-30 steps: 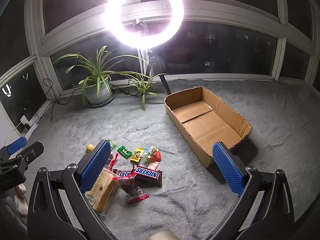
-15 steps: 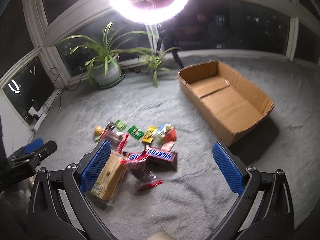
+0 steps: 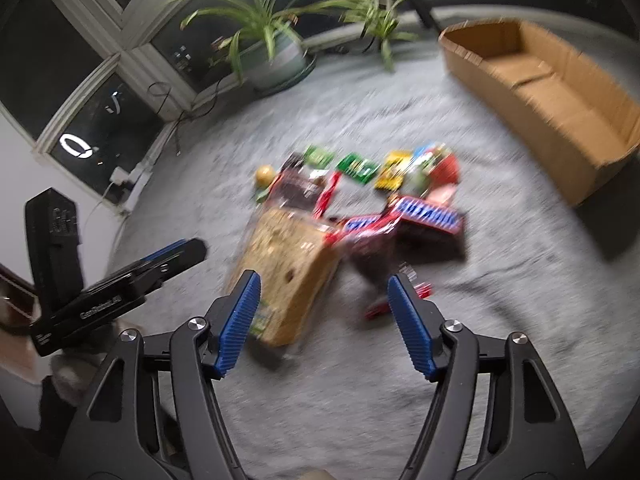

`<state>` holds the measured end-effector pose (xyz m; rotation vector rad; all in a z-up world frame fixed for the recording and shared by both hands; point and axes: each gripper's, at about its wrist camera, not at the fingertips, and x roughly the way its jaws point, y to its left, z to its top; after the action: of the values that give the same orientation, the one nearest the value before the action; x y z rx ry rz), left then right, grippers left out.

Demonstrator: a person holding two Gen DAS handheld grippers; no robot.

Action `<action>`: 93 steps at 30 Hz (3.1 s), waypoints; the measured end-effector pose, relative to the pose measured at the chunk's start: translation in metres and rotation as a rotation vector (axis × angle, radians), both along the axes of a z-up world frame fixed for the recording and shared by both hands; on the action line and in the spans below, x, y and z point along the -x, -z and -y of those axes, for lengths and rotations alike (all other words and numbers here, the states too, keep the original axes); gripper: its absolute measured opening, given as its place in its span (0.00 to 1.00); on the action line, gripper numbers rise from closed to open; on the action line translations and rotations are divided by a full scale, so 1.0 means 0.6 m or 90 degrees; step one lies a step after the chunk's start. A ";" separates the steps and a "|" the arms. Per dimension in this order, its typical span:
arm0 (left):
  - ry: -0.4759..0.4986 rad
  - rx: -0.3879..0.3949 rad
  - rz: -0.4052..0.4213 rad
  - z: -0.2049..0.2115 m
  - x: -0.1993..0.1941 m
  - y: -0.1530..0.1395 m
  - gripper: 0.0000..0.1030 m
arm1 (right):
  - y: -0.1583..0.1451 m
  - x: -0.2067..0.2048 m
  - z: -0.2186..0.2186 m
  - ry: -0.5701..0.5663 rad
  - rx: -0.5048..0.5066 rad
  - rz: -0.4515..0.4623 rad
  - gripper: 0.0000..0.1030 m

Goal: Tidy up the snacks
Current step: 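Lower the right tool onto the bagged bread loaf and close on it, then carry the bread loaf with the right tool into the cardboard box and release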

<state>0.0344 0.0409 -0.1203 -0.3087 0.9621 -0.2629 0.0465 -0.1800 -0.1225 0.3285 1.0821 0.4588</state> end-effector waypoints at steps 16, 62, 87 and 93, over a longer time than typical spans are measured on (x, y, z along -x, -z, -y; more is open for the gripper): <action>0.043 0.058 -0.078 0.001 -0.011 0.067 0.35 | 0.063 -0.026 -0.045 -0.040 -0.058 -0.087 0.50; 0.088 0.052 0.045 0.151 -0.035 -0.039 0.33 | -0.056 -0.072 0.082 -0.050 -0.045 0.027 0.30; 0.184 0.035 0.065 0.425 -0.188 -0.049 0.33 | -0.059 -0.183 0.347 0.059 0.040 0.069 0.30; 0.199 0.020 0.062 0.457 -0.207 -0.043 0.30 | -0.048 -0.194 0.378 0.080 0.049 0.063 0.29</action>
<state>0.1586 -0.2334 -0.0947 -0.1713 0.9081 -0.5752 0.1631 -0.4067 -0.0936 0.3004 0.9742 0.3165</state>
